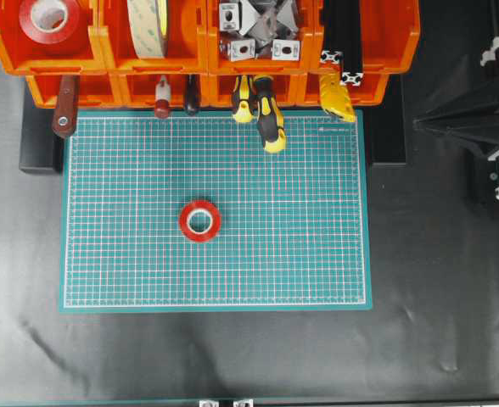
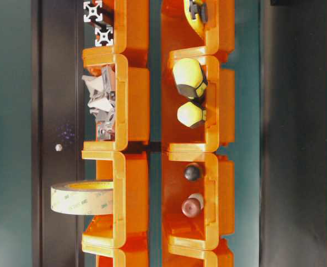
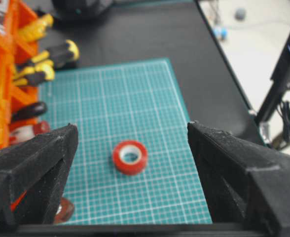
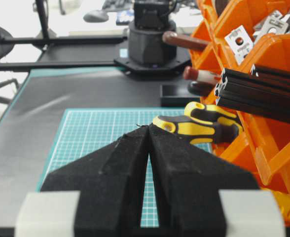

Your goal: Pick vinyl tape from container rack with left arm.

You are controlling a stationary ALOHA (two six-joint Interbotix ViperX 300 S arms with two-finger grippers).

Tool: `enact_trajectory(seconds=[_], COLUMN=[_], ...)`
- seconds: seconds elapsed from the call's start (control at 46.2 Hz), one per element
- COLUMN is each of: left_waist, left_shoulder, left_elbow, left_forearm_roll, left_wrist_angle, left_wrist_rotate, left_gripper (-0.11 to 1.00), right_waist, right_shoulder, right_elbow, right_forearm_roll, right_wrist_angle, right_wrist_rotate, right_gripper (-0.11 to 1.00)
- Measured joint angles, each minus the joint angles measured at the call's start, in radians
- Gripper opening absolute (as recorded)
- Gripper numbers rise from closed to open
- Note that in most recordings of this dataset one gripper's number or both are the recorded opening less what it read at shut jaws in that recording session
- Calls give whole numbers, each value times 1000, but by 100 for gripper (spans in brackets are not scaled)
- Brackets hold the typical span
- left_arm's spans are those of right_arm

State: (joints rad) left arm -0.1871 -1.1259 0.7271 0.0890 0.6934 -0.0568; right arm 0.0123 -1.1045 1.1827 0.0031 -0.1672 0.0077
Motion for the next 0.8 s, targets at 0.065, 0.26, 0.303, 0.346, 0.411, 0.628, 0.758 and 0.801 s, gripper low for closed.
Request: enact_trajectory(seconds=[0.065,0.26,0.303,0.346,0.411,0.628,0.758,0.801], left_waist=[9,12,12,12,14,14,14,14], left_shoulder=[-17,-40,-41,-41,-41,-41,-41,-41], left_elbow=[9,31,31,32,32,32,32,32], left_forearm_roll=[0,0,0,0,0,0,0,0], left_wrist_angle=[0,0,0,2,0,-14,-15,-17], left_wrist_rotate=[0,0,0,0,0,0,0,0], left_gripper=[86,86,86,86,86,86,86,86], right_waist=[0,-2,0,0,0,0,0,0], right_shoulder=[0,0,2,0,0,0,0,0], right_elbow=[0,0,0,0,0,0,0,0], right_forearm_roll=[0,0,0,0,0,0,-2,0], right_wrist_angle=[-2,-2,-2,-2,-2,0,-2,0], right_wrist_rotate=[-2,-2,-2,-2,-2,-2,-2,-2], right_gripper=[1,1,1,1,1,1,1,1])
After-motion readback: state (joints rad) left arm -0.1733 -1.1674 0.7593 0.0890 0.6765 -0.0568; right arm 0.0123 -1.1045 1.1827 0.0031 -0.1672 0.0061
